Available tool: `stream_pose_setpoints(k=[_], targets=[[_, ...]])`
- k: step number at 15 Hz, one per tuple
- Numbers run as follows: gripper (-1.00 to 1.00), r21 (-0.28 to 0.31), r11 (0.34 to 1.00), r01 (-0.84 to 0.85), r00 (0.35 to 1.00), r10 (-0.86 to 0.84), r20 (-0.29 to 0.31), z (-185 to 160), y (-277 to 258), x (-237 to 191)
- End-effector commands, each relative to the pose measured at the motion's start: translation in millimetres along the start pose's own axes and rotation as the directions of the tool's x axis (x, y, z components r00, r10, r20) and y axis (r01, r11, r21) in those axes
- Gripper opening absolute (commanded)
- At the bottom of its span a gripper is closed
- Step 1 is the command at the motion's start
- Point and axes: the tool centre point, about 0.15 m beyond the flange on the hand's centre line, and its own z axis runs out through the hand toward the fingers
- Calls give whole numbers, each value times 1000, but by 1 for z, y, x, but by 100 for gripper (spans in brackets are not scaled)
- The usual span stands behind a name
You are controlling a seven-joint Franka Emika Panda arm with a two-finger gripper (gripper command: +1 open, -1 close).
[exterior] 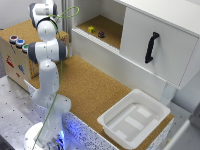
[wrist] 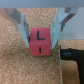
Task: Take the pink block and turn it right
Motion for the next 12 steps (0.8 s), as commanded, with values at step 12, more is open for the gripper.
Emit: stream_pose_setpoints(k=[12], targets=[[100, -97, 994, 59, 997, -63, -40, -38, 1, 10]])
